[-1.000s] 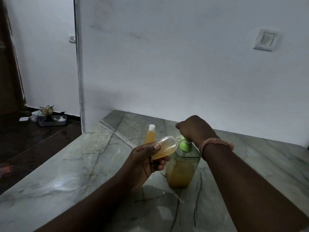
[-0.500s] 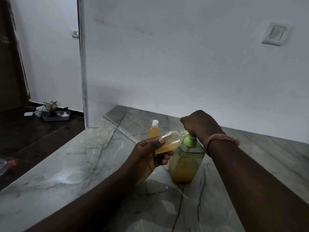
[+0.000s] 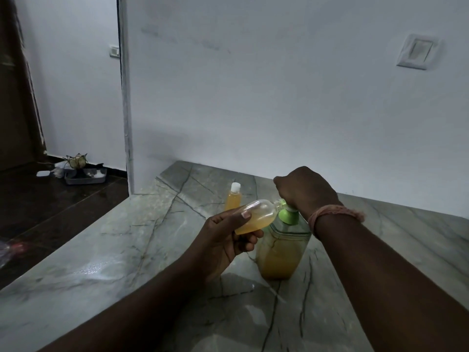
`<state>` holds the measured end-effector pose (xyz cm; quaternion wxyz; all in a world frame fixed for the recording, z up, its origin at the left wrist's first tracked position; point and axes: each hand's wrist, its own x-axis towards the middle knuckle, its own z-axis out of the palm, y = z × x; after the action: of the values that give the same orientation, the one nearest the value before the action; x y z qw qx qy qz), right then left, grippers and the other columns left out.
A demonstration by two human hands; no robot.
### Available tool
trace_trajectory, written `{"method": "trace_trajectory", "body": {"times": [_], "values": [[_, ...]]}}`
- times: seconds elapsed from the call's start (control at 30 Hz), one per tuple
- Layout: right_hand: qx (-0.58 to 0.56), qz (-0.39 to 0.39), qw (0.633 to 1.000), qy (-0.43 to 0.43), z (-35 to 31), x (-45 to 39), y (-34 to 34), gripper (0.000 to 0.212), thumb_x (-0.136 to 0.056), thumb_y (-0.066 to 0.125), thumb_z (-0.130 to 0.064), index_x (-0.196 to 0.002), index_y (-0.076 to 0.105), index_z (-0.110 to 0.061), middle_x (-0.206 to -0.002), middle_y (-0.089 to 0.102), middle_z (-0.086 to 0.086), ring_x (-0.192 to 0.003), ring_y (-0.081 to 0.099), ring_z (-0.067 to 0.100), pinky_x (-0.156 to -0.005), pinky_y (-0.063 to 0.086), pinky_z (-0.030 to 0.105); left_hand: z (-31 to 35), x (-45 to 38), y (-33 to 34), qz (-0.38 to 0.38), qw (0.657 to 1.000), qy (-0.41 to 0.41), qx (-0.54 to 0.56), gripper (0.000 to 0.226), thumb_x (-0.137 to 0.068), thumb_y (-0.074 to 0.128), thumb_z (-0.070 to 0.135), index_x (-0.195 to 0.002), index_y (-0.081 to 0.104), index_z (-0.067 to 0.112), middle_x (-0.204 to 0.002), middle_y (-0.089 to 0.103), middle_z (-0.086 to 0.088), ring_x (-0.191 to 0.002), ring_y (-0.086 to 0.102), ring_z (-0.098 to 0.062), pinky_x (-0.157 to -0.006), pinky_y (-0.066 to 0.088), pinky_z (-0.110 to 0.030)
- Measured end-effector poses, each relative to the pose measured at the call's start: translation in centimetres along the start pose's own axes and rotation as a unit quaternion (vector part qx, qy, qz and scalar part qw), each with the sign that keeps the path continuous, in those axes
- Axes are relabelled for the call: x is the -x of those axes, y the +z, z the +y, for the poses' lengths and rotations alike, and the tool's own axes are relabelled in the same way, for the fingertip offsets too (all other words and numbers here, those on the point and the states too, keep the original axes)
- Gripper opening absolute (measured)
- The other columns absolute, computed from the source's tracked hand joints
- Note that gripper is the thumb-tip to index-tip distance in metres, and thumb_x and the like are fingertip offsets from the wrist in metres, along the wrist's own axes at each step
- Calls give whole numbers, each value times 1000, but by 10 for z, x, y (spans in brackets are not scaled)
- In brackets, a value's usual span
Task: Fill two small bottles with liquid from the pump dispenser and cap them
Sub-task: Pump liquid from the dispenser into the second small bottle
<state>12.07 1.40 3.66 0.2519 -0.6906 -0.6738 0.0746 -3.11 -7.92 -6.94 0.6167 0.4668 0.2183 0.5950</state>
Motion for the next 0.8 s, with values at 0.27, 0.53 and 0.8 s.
{"method": "trace_trajectory", "body": {"times": [0.27, 0.53, 0.8], "values": [[68, 28, 996, -45, -8, 2, -9, 31, -83, 50, -42, -65, 47, -17, -69, 50, 0, -75, 55, 27, -68, 41, 30, 1, 1, 1, 1, 1000, 0, -6, 31, -87, 60, 28, -115, 73, 20, -85, 67, -16, -69, 61, -15, -62, 52, -24], [55, -12, 998, -30, -6, 5, -7, 30, -84, 46, -40, -65, 52, -17, -73, 57, 3, -76, 58, 27, -67, 42, 30, 1, 1, 2, 6, 1000, -7, 0, 30, -84, 63, 27, -111, 75, 20, -84, 67, -17, -68, 62, -16, -60, 53, -25], [10, -10, 1000, -21, -2, -1, 0, 27, -78, 49, -37, -60, 51, -17, -68, 56, 6, -67, 56, 27, -64, 43, 30, -1, 1, 0, -2, 1000, -4, 3, 31, -87, 61, 26, -115, 73, 19, -85, 67, -18, -69, 62, -16, -62, 53, -25]]}}
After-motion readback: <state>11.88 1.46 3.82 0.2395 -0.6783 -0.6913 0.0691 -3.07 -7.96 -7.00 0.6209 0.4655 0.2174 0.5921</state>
